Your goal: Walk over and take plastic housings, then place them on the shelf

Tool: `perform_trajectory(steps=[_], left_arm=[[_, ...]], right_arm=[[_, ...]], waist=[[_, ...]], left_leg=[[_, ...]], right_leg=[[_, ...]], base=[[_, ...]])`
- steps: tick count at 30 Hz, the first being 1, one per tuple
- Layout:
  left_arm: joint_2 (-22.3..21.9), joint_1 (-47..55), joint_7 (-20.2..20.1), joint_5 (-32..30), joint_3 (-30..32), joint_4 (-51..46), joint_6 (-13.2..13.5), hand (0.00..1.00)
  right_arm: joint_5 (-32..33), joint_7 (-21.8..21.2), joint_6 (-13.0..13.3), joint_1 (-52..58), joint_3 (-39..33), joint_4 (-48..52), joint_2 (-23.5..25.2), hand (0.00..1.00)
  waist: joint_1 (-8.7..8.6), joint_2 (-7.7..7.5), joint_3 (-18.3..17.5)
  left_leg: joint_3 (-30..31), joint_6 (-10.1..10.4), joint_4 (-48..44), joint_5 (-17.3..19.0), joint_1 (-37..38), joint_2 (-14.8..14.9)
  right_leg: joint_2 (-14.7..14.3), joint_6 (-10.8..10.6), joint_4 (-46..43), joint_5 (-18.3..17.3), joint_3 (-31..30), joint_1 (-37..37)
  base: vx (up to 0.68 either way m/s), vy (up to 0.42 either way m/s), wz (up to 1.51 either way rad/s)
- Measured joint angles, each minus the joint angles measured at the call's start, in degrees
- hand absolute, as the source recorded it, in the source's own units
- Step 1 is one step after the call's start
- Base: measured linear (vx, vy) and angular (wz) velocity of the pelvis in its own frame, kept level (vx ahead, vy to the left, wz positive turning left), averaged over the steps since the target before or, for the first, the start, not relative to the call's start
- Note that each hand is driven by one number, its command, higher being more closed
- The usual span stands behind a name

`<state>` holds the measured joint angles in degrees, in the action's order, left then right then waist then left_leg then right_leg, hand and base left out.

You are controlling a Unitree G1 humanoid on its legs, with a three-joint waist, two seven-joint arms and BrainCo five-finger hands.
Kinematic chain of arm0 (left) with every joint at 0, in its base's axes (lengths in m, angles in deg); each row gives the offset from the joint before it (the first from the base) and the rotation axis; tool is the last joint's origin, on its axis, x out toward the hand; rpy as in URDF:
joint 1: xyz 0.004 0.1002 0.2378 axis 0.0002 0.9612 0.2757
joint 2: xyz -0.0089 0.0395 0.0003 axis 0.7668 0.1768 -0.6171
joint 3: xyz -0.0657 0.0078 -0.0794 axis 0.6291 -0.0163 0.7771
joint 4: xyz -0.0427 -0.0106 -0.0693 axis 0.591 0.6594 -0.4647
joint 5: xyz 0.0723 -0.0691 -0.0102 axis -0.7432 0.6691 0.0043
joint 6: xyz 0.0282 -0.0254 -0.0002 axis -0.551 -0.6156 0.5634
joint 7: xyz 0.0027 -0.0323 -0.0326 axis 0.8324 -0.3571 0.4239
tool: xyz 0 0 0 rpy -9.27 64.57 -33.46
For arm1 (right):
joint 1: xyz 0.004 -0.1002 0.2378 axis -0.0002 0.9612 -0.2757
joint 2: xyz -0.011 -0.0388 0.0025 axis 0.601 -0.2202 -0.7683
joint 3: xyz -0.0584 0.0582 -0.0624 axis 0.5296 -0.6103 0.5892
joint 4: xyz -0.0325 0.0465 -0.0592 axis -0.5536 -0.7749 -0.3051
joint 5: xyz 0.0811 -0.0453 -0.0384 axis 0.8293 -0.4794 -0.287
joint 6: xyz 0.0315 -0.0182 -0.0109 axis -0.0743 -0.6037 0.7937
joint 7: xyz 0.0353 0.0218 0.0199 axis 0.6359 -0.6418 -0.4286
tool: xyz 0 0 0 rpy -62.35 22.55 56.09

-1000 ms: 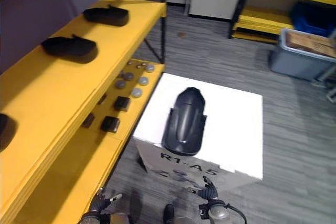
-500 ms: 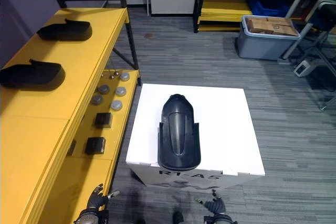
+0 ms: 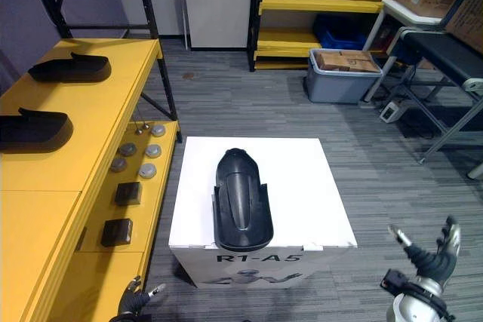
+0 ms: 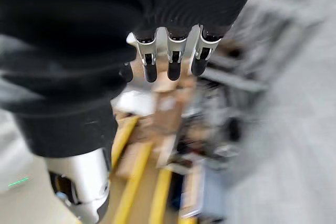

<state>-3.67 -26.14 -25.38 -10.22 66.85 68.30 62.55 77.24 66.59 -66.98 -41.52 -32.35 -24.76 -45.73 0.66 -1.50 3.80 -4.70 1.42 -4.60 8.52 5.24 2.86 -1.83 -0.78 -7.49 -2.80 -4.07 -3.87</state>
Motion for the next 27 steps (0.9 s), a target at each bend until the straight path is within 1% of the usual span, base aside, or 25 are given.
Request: perform_trajectory(steps=[1, 3, 4, 6, 9, 10, 12, 13, 14, 15, 16, 18, 19, 21, 24, 25, 27], left_arm=[[0.18, 0.12, -0.19, 0.05, -0.46, 0.4, 0.02, 0.0], [0.43, 0.02, -0.45, 0.3, -0.97, 1.81, 0.1, 0.0], [0.53, 0.01, -0.56, 0.28, -1.03, 1.82, 0.1, 0.0], [1.15, -0.04, -0.72, 0.25, -1.72, 2.02, 0.21, 0.0], [1.62, -0.32, -1.31, 0.18, -2.86, 2.28, 0.63, 0.0], [1.57, -0.36, -1.42, 0.18, -2.89, 2.28, 0.64, 0.0], [1.68, -0.71, -1.47, 0.18, -3.92, 2.25, 0.67, 0.0], [1.67, -0.76, -1.47, 0.18, -4.0, 2.24, 0.7, 0.0], [1.65, -0.78, -1.47, 0.18, -4.29, 2.23, 0.76, 0.0], [1.67, -0.82, -1.47, 0.18, -4.68, 2.2, 0.79, 0.0], [1.57, -0.92, -1.47, 0.04, -5.02, 2.18, 0.83, 0.0], [1.54, -1.04, -1.44, 0.01, -5.01, 2.1, 0.84, 0.0], [1.54, -1.04, -1.42, -0.04, -5.01, 2.09, 0.84, 0.0], [1.55, -1.03, -1.41, -0.12, -5.05, 2.09, 0.84, 0.0], [1.53, -1.12, -1.37, -0.21, -5.21, 2.08, 0.83, 0.0], [1.51, -1.16, -1.35, -0.22, -5.22, 2.08, 0.83, 0.0], [1.56, -1.65, -1.3, -1.08, -5.27, 2.13, 0.73, 0.0]], right_arm=[[-0.05, -0.3, 0.3, -0.98, 1.39, 0.22, -0.64, 0.0], [-0.61, -1.49, 1.23, -5.3, 7.68, 1.14, -3.12, 0.0], [-1.21, -1.95, 1.6, -6.48, 9.24, 1.24, -3.55, 0.0], [-2.72, -3.51, 2.57, -10.77, 15.45, 1.26, -4.66, 0.0], [-4.43, -4.72, 3.05, -13.48, 21.61, 0.52, -4.47, 0.0], [-5.04, -4.94, 3.05, -13.89, 22.62, 0.12, -4.35, 0.0], [-7.34, -5.33, 3.16, -14.29, 25.48, -3.32, -3.52, 0.0], [-8.04, -5.51, 3.03, -14.22, 25.93, -4.43, -3.11, 0.0], [-10.09, -5.91, 2.5, -14.14, 26.38, -6.5, -1.92, 0.0], [-10.53, -5.97, 2.23, -14.1, 26.54, -7.45, -1.42, 0.0], [-14.38, -6.12, 0.98, -14.09, 26.59, -10.19, -0.33, 0.0], [-16.67, -6.15, 0.2, -14.08, 26.6, -12.96, 0.62, 0.0], [-18.78, -6.14, -1.05, -14.06, 26.59, -15.03, 1.64, 0.0], [-21.76, -5.93, -2.52, -14.0, 26.51, -17.52, 3.25, 0.0], [-25.85, -5.11, -4.54, -13.88, 26.15, -20.65, 5.21, 0.0], [-26.39, -4.96, -4.78, -13.88, 26.14, -21.27, 5.33, 0.0], [-28.18, -4.65, -5.91, -13.96, 25.81, -24.83, 6.09, 0.0]], waist=[[0.01, -0.05, -0.07], [0.22, -0.26, -0.14], [0.25, -0.28, -0.15], [0.39, -0.23, -0.17], [0.58, -0.18, -0.14], [0.61, -0.14, -0.11], [1.5, 0.0, -0.01], [1.63, 0.01, 0.0], [1.63, 0.08, 0.04], [1.63, 0.2, 0.14], [1.6, 0.64, 0.46], [1.74, 0.92, 0.74], [1.74, 1.01, 0.82], [1.7, 1.31, 1.07], [1.71, 1.59, 1.32], [1.73, 1.64, 1.37], [2.15, 1.78, 1.71]], left_leg=[[0.03, -0.06, 0.0, -0.04, 0.0, -0.03], [0.24, -0.26, 0.03, -0.19, -0.09, -0.16], [0.31, -0.27, 0.04, -0.2, -0.1, -0.19], [1.15, -0.65, -0.02, -0.5, -0.3, -0.38], [2.95, -1.08, -0.13, -0.87, -0.31, -0.77], [3.3, -1.11, -0.19, -0.9, -0.32, -0.87], [3.52, -1.16, -0.45, -0.94, -0.34, -1.46], [3.64, -1.24, -0.54, -0.99, -0.41, -1.59], [3.93, -1.3, -1.09, -1.03, -0.96, -1.87], [4.21, -1.33, -1.36, -1.04, -1.29, -2.01], [5.01, -1.54, -1.73, -1.19, -1.94, -2.16], [5.08, -1.59, -1.7, -1.22, -2.1, -2.23], [5.23, -1.69, -1.7, -1.29, -2.11, -2.35], [5.68, -1.77, -1.69, -1.36, -2.1, -2.41], [6.48, -1.8, -1.39, -1.71, -2.65, -2.36], [6.52, -1.74, -1.22, -1.8, -2.77, -2.32], [6.68, -1.57, 0.07, -2.2, -2.78, -2.05]], right_leg=[[0.01, 0.21, 0.01, 0.17, 0.0, 0.0], [0.14, 0.73, 0.11, 0.57, 0.1, -0.02], [0.15, 0.81, 0.14, 0.62, 0.1, -0.01], [0.36, 0.77, 0.7, 0.84, 0.48, 0.29], [0.87, 0.58, 3.15, 1.7, 1.79, 2.21], [0.95, 0.52, 3.43, 1.76, 1.87, 2.44], [1.16, 0.37, 4.43, 2.08, 1.93, 3.42], [1.24, 0.29, 4.62, 2.14, 1.97, 3.66], [1.53, 0.13, 4.98, 2.29, 2.23, 3.72], [1.71, 0.04, 5.18, 2.45, 2.41, 3.72], [2.15, 0.01, 6.04, 2.98, 3.01, 3.84], [2.21, -0.02, 6.67, 3.39, 3.03, 4.01], [2.26, -0.09, 7.18, 3.73, 3.08, 4.29], [2.27, -0.08, 7.77, 4.2, 3.28, 4.69], [2.26, 0.01, 9.54, 5.55, 3.61, 5.01], [2.24, 0.07, 10.03, 5.95, 3.67, 5.05], [1.98, 0.3, 11.5, 7.29, 3.7, 5.07]], base=[[0.0, 0.0, 0.0], [0.0, 0.008, 0.02], [0.01, 0.017, 0.04], [0.02, 0.013, 0.11], [0.06, 0.018, 0.25], [0.03, 0.015, 0.18], [0.04, 0.033, 0.06], [0.04, 0.039, 0.06], [0.01, 0.021, 0.09], [-0.02, 0.027, 0.18], [-0.03, 0.024, 0.14], [-0.05, 0.037, 0.08], [-0.05, 0.036, 0.04], [-0.05, 0.019, 0.06], [-0.07, 0.009, 0.07], [-0.08, 0.006, 0.05], [-0.09, 0.003, -0.01]])
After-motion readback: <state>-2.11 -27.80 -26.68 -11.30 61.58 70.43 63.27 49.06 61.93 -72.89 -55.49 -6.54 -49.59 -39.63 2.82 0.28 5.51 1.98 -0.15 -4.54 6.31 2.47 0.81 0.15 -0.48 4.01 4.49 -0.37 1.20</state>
